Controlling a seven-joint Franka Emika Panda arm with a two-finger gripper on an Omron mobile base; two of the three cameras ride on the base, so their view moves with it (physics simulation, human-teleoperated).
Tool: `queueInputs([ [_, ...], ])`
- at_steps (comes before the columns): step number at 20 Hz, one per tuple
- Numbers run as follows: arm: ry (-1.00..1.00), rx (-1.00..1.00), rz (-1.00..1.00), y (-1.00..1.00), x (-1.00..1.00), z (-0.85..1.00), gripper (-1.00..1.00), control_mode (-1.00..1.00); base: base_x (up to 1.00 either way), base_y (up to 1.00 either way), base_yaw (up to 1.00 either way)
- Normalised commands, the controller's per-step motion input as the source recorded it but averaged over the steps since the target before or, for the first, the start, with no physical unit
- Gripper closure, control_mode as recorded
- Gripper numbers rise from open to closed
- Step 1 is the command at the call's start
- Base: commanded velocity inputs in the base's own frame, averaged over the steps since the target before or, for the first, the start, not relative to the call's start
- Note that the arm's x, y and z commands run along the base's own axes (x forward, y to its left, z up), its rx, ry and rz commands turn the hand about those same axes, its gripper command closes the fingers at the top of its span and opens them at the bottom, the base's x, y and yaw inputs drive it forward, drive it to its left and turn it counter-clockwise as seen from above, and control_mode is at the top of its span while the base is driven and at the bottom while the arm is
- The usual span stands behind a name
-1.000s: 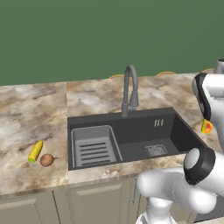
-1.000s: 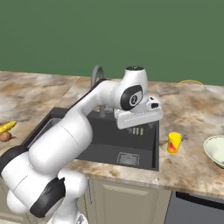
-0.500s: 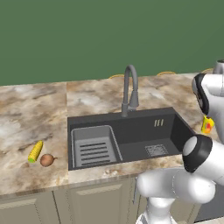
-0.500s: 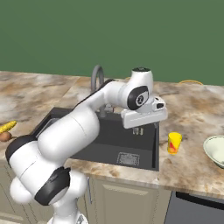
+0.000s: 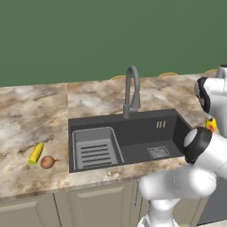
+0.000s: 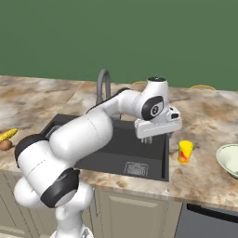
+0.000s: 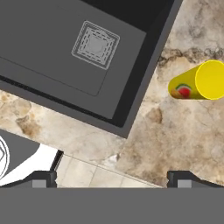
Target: Remove the onion and corn from the sink. Then move the bowl and cup from the counter to the sink for washing.
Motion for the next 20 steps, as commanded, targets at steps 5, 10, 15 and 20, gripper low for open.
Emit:
queueInputs([
  [5,0.00,0.04,0.00,-0.18,0.18,-0.17,-1.00,-1.00,0.00,0.00,0.00],
  [10,0.00,0.03,0.00,-0.15,0.18,-0.19,-1.00,-1.00,0.00,0.00,0.00],
  [15,0.00,0.03,0.00,-0.14,0.21,-0.18,-1.00,-1.00,0.00,0.00,0.00],
  [20,0.00,0.00,0.00,-0.15,0.21,-0.16,-1.00,-1.00,0.00,0.00,0.00],
])
